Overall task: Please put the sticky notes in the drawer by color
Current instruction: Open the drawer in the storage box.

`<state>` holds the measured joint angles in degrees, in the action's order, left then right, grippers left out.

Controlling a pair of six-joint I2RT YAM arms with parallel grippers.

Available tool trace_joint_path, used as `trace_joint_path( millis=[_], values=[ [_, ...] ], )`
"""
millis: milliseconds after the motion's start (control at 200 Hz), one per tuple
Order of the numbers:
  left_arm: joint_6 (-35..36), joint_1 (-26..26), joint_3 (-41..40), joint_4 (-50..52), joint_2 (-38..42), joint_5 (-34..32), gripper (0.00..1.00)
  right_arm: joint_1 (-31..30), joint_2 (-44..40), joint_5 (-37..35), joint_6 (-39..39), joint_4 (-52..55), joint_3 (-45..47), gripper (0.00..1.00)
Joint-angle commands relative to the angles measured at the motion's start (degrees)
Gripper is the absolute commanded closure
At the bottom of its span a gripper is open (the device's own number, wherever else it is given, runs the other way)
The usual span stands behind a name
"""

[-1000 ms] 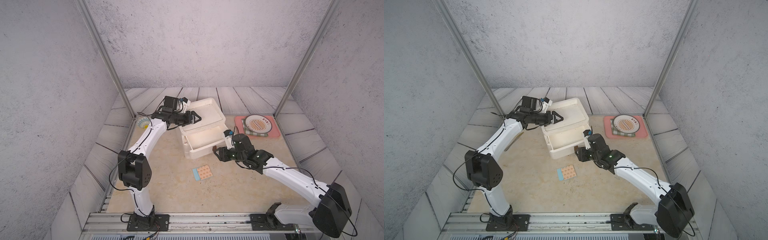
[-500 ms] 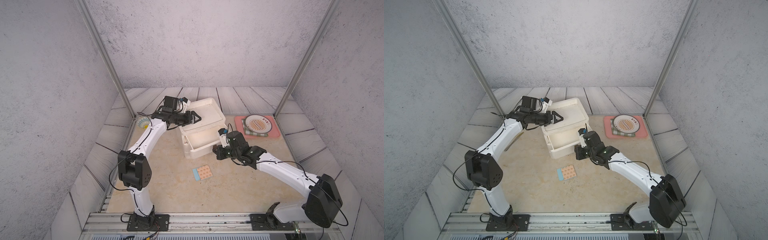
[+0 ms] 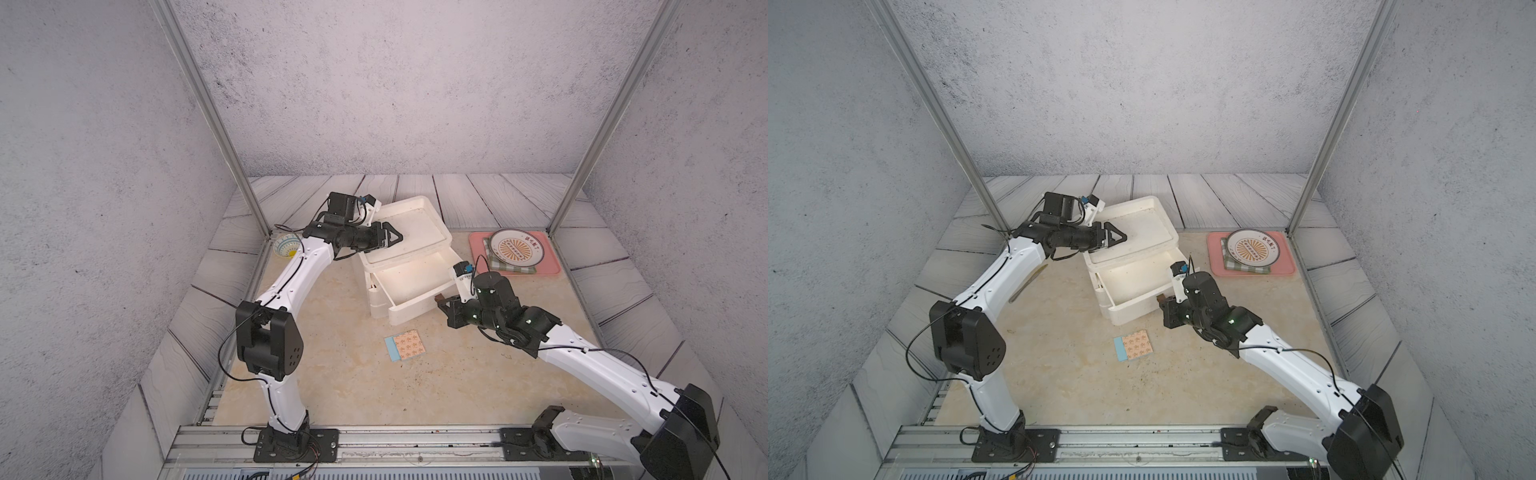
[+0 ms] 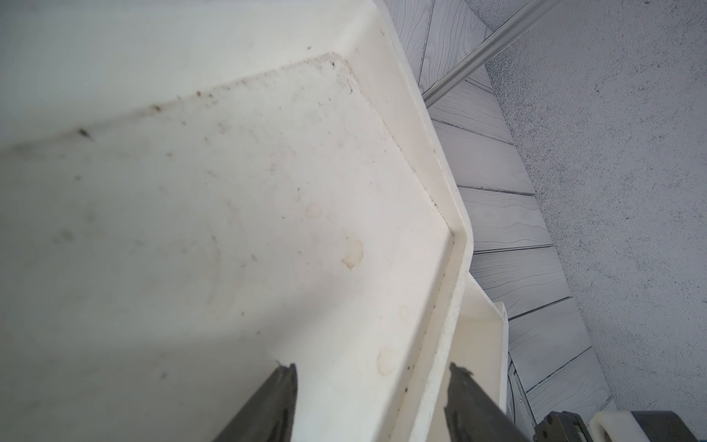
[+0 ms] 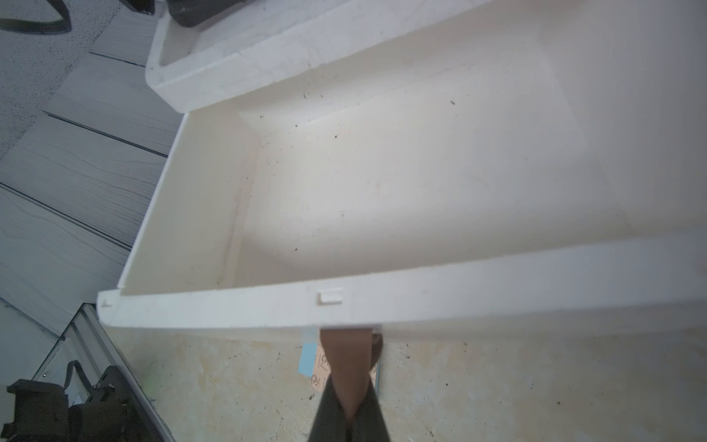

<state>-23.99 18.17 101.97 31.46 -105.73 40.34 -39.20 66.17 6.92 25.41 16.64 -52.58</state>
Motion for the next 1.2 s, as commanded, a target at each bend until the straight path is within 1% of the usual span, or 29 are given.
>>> trace_joint_path(
  millis=[0, 140, 175, 195, 220, 295, 350, 475, 565, 661, 726, 781, 891, 991, 1116, 1196],
  values=[
    [0.26, -0.38, -2.83, 8.61, -1.97, -3.66, 0.33, 0.09, -4.16, -1.31, 0.62, 0.45, 0.47, 1.0],
    [0.39, -0.25, -2.87, 8.79, -1.96, -3.77, 0.33, 0.09, -3.68, -0.55, 0.43, 2.43, -0.66, 0.99],
    [0.45, -0.24, -2.78, 8.79, -1.86, -3.77, 0.33, 0.09, -3.62, -0.72, 0.43, 2.49, -0.61, 0.88],
    [0.45, -0.24, -2.75, 8.79, -1.87, -3.77, 0.33, 0.19, -3.61, -0.76, 0.5, 2.66, -0.64, 0.79],
    [0.51, -0.24, -2.75, 8.79, -1.79, -3.75, 0.33, 0.11, -3.65, -0.7, 0.58, 3.06, -0.65, 0.72],
    [0.6, -0.24, -2.69, 8.88, -1.45, -3.77, 0.33, -0.07, -4.56, -0.2, 1.21, 3.47, 0.06, 0.6],
    [0.58, -0.24, -2.7, 8.88, -1.09, -3.52, 0.33, -0.05, -5.92, -0.02, 2.23, 3.12, 1.51, 0.56],
    [0.42, -0.24, -2.54, 7.94, 0.87, -2.78, 0.33, -0.8, -8.76, 0.54, 3.74, 2.16, 5.63, 0.53],
    [0.3, -0.18, -2.46, 7.55, 3.2, -1.62, 0.32, -1.52, -9.23, 0.82, 4.34, 2.51, 8.06, 0.53],
    [-0.6, -0.16, -4.09, 7.69, 8.4, -0.94, 0.32, -3.43, -9.49, 0.64, 5.74, 0.47, 11.46, 0.52],
    [-1.73, -0.2, -7.83, 5.98, 13.64, -1.58, 0.32, -4.89, -8.92, -0.3, 6.7, -1.84, 13.89, 0.5],
    [-2.4, -0.26, -12.0, 4.99, 18.68, -3.73, 0.32, -6.09, -7.42, -0.92, 6.85, -4.03, 15.14, 0.48],
    [-3.12, -0.57, -20.31, 5.02, 28.74, -9.18, 0.31, -9.28, -3.25, -5.54, 6.43, -7.09, 15.58, 0.41],
    [-2.67, -0.69, -25.63, 5.02, 36.59, -13.63, 0.29, -11.14, 1.25, -7.35, 6.47, -11.44, 15.34, 0.38],
    [-2.01, -0.86, -27.97, 9.05, 41.3, -16.42, 0.27, -12.53, 6.94, -8.79, 6.11, -17.32, 14.76, 0.37],
    [-4.14, -0.95, -31.65, 9.89, 43.72, -17.14, 0.27, -13.76, 9.95, -12.01, 4.75, -21.3, 14.99, 0.34]
  ],
)
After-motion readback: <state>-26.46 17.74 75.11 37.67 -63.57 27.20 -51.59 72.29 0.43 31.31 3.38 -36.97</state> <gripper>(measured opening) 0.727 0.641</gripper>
